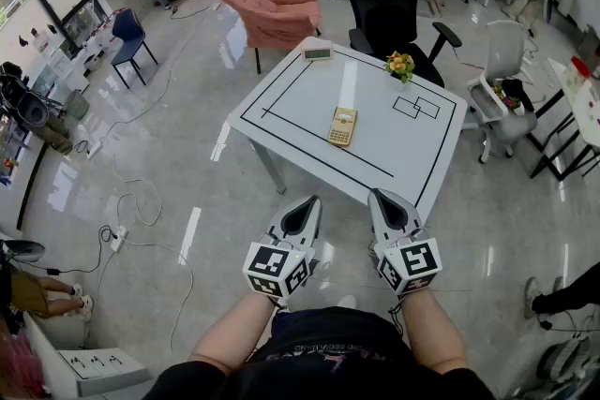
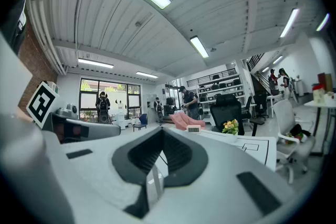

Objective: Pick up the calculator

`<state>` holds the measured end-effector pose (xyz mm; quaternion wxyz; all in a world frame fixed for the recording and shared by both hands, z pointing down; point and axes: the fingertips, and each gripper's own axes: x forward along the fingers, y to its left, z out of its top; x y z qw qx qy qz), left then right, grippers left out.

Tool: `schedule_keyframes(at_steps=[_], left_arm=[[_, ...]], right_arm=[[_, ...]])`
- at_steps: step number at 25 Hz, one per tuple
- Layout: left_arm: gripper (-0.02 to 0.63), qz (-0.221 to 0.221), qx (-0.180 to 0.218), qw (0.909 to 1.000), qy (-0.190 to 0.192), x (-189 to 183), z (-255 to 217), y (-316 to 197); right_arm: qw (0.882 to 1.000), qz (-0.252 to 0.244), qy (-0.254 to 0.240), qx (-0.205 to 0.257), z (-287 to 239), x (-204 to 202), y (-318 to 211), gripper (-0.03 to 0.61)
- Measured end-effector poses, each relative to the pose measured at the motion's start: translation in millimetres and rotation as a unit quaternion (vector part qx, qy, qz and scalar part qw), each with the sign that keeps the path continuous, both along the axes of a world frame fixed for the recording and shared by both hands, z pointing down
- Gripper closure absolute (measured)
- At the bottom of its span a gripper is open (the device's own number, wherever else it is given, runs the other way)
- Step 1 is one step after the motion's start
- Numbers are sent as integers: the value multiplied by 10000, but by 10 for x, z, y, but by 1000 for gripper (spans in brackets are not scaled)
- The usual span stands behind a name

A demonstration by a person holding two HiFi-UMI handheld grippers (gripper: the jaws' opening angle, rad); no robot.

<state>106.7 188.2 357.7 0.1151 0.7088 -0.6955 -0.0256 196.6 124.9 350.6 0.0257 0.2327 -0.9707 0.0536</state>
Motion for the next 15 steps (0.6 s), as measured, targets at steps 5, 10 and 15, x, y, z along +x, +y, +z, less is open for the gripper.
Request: schedule_keyframes(at_steps=[5, 10, 15], left_arm=[[612, -46, 9, 10000, 5, 6, 0, -66], [611, -175, 29, 9998, -24, 8, -10, -125], [260, -39, 28, 10000, 24, 70, 15, -251]], right_arm=[[10000, -36, -75, -41, 4, 27, -58, 577], [9996, -138, -238, -50, -30, 76, -112, 577], [9993, -189, -307, -24, 10, 79, -254, 287]])
